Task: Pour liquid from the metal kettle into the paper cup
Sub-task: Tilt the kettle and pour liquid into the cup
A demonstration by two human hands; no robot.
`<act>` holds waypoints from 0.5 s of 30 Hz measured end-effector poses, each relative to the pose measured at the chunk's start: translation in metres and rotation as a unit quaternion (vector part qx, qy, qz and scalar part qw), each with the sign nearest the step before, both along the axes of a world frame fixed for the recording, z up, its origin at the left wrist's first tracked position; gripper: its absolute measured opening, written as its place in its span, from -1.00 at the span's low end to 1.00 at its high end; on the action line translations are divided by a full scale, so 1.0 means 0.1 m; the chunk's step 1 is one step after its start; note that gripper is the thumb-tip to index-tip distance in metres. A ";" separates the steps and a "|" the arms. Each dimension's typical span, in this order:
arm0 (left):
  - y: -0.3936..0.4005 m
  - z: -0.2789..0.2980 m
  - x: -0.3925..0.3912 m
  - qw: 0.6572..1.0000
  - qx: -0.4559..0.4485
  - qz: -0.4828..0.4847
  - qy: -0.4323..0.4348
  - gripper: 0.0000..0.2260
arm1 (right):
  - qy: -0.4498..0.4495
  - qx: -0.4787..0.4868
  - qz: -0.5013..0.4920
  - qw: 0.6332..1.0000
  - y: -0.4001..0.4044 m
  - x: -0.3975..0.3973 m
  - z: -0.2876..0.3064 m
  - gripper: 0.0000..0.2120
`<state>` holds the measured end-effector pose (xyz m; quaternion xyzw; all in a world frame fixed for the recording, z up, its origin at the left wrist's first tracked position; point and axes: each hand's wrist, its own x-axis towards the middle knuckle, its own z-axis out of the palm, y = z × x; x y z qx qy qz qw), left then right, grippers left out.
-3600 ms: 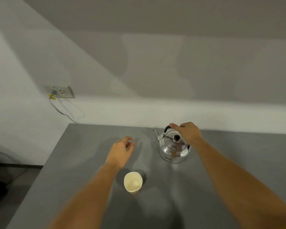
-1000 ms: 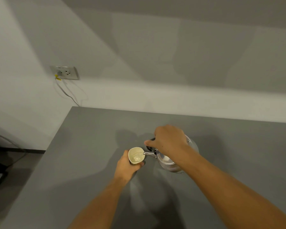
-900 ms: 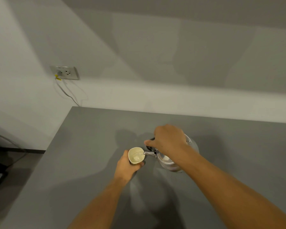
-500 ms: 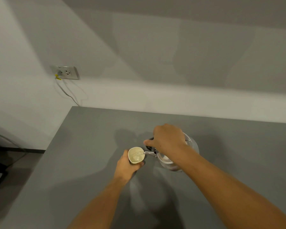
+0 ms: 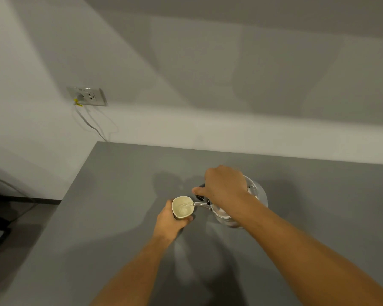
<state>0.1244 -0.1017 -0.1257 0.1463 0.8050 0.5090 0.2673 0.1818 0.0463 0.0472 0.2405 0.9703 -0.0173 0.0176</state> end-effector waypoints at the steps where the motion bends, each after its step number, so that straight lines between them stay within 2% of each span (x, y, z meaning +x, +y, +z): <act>1: 0.00 0.00 0.00 1.000 0.002 0.000 -0.003 -0.57 | -0.002 -0.001 0.000 1.000 0.00 0.00 0.01 -0.61; 15: -0.01 0.04 0.02 1.000 0.010 0.002 -0.018 -0.56 | -0.006 -0.009 0.008 1.000 -0.07 0.00 0.07 -0.62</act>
